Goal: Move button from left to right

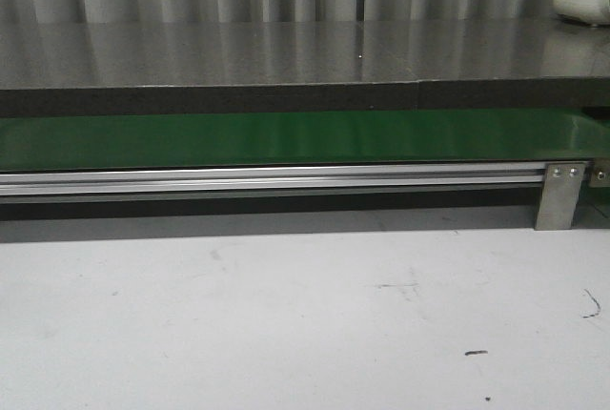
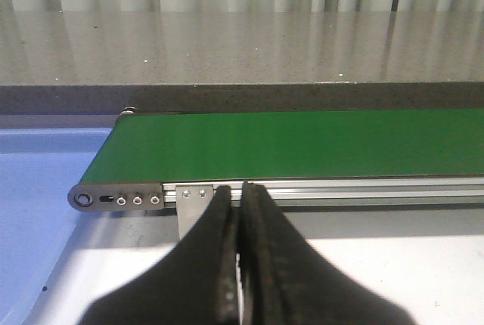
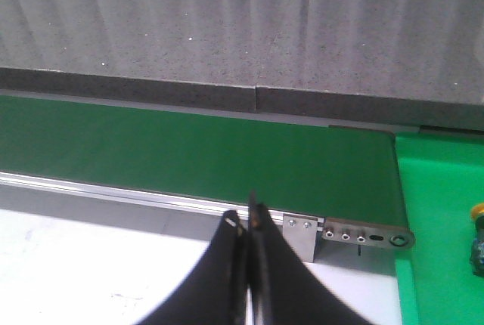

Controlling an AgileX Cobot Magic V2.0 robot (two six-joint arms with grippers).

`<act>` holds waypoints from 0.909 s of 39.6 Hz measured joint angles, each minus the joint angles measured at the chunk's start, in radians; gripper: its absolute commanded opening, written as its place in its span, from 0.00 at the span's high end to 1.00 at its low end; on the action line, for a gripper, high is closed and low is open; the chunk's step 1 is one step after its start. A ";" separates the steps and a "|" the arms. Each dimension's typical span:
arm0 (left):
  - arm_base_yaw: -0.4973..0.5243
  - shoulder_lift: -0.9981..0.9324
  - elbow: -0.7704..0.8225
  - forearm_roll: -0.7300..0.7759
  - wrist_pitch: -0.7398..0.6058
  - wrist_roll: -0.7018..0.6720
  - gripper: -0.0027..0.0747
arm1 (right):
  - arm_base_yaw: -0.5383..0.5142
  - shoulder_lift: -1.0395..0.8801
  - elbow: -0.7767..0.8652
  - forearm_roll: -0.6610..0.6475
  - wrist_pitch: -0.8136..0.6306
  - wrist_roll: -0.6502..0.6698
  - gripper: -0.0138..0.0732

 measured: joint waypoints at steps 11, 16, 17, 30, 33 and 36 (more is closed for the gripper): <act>0.000 0.000 0.000 0.000 0.000 0.000 0.99 | 0.000 0.000 0.000 0.000 0.000 0.000 0.92; 0.000 0.000 0.000 0.000 0.000 0.000 0.99 | 0.000 0.000 0.000 0.000 0.000 0.000 0.92; 0.000 0.000 0.000 0.000 0.000 0.000 0.99 | 0.000 0.000 0.000 0.000 0.000 0.000 0.92; 0.000 0.000 0.000 0.000 0.000 0.000 0.99 | -0.022 -0.042 0.069 -0.038 -0.069 0.000 0.92; 0.000 0.000 0.000 0.000 0.000 0.000 0.99 | -0.060 -0.100 0.140 -0.045 -0.110 0.000 0.92; 0.000 0.000 0.000 0.000 0.000 0.000 0.99 | -0.092 -0.174 0.212 -0.047 -0.131 0.000 0.92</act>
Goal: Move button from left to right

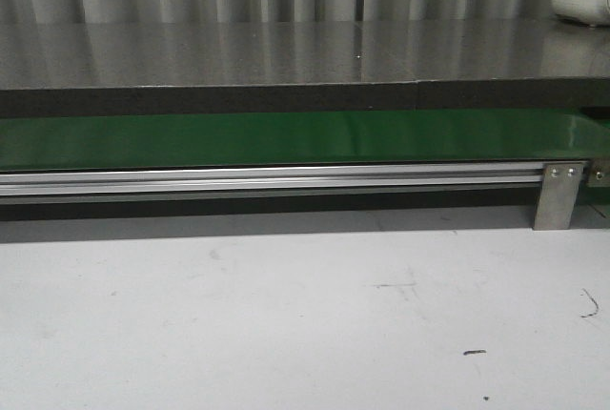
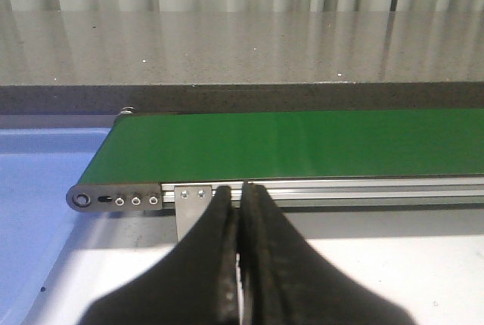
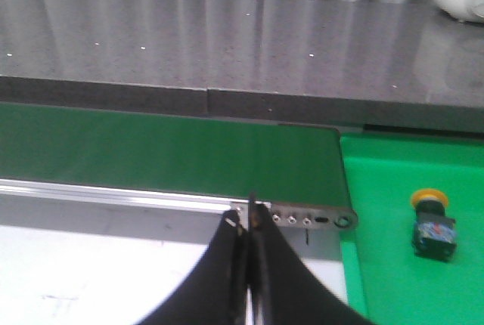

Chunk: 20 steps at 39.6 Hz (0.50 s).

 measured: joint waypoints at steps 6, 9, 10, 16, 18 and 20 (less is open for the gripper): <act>0.000 0.000 0.000 0.000 0.000 0.000 0.99 | -0.054 -0.148 0.167 0.000 -0.002 0.000 0.92; 0.000 0.000 0.000 0.000 0.000 0.000 0.99 | -0.062 -0.213 0.216 0.000 0.014 0.000 0.92; 0.000 0.000 0.000 0.000 0.000 0.000 0.99 | -0.062 -0.229 0.219 0.000 0.029 0.000 0.92; 0.000 0.000 0.000 0.000 0.002 0.000 0.99 | -0.062 -0.250 0.226 0.003 0.087 0.000 0.92; 0.000 0.000 0.000 0.000 0.002 0.000 0.99 | -0.062 -0.250 0.226 0.003 0.101 0.000 0.92; 0.000 0.000 0.000 0.000 0.002 0.000 0.99 | -0.062 -0.250 0.226 0.003 0.111 0.000 0.92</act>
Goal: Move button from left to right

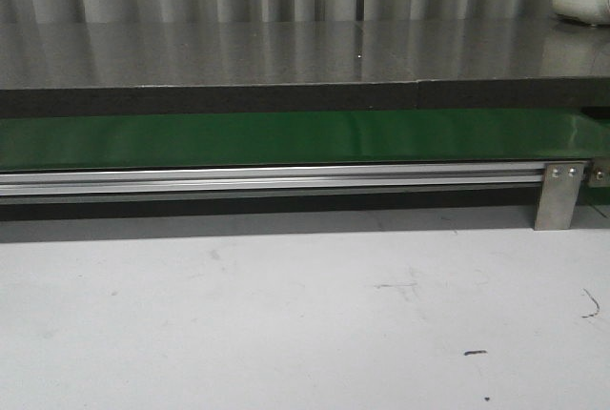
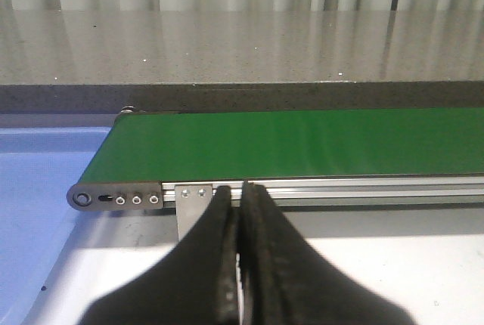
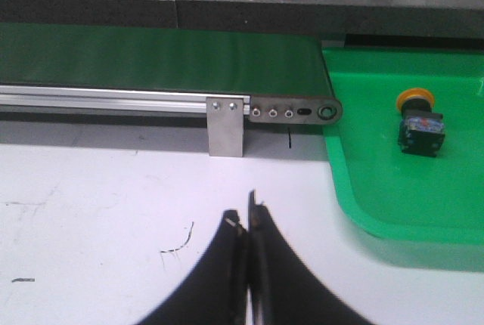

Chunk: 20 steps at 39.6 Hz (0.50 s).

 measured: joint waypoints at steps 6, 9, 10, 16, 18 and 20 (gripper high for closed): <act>0.000 0.000 0.000 0.000 0.000 0.000 0.99 | 0.000 0.000 0.000 0.000 0.013 0.000 0.92; 0.000 0.000 0.000 0.000 0.000 0.000 0.99 | 0.000 0.000 0.000 0.000 0.013 0.000 0.92; 0.000 0.000 0.000 0.000 0.000 0.000 0.99 | 0.000 0.000 0.000 0.000 0.013 0.000 0.92; 0.000 0.000 0.000 0.000 0.000 0.000 0.99 | 0.000 0.000 0.000 0.000 0.015 0.000 0.92; 0.000 0.000 0.000 0.000 0.000 0.000 0.99 | 0.000 0.000 0.000 0.000 0.015 0.000 0.92; 0.000 0.000 0.000 0.000 0.000 0.000 0.99 | 0.000 0.000 0.000 0.000 0.015 0.000 0.92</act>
